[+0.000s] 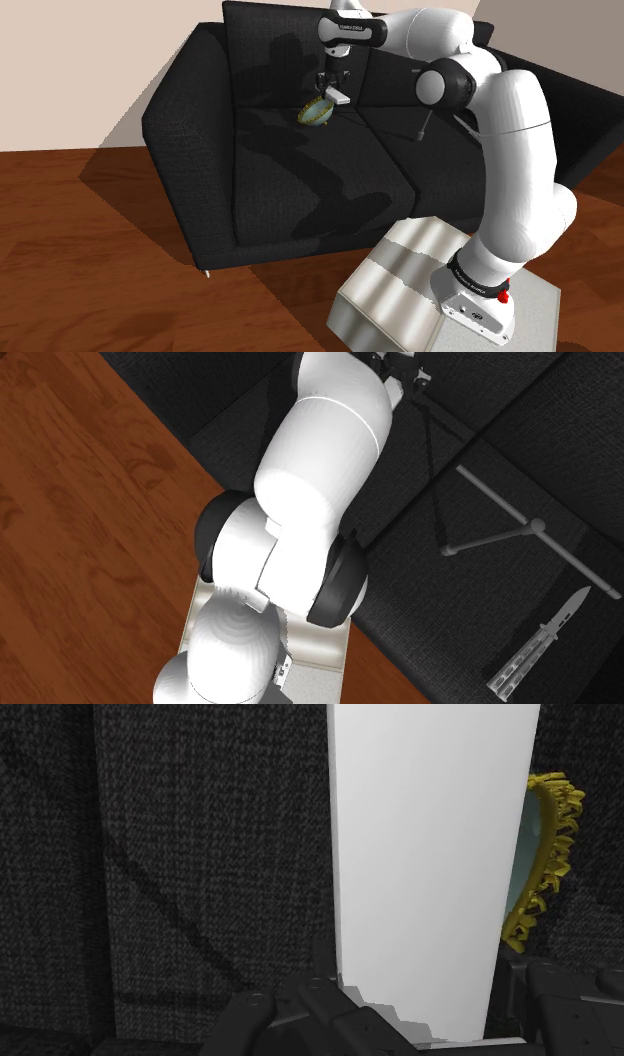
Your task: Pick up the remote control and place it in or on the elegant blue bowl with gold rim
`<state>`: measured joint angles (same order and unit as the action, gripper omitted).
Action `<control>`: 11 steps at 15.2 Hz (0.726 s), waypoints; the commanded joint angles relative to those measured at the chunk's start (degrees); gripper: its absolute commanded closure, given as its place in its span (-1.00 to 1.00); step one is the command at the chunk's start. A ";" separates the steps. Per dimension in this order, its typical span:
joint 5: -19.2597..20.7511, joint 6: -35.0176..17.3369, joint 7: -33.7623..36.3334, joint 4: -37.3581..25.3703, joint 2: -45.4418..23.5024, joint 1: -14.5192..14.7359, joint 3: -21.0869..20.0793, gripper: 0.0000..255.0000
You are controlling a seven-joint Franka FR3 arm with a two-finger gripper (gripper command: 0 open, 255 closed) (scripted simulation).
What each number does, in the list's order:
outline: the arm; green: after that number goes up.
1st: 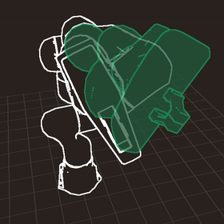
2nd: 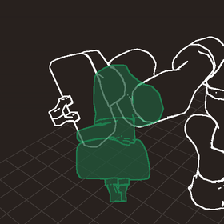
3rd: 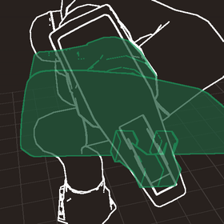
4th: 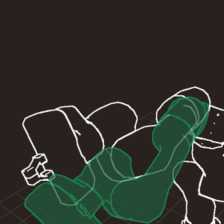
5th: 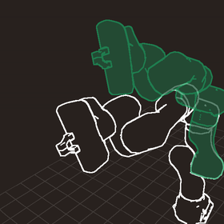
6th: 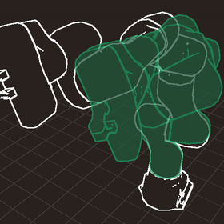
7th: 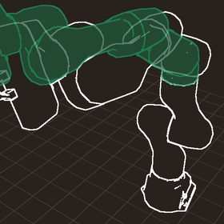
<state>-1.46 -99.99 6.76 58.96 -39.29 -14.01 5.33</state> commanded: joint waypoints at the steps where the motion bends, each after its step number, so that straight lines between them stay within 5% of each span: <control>1: -0.05 0.07 0.01 0.62 -0.24 0.08 -0.08 -1.00; 6: -0.06 0.09 -0.01 0.39 -0.45 0.05 -0.08 -1.00; 11: -0.17 9.02 0.06 -10.80 -2.70 -0.30 -0.13 -1.00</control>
<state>-1.61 -92.50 6.82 50.13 -41.48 -14.23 5.20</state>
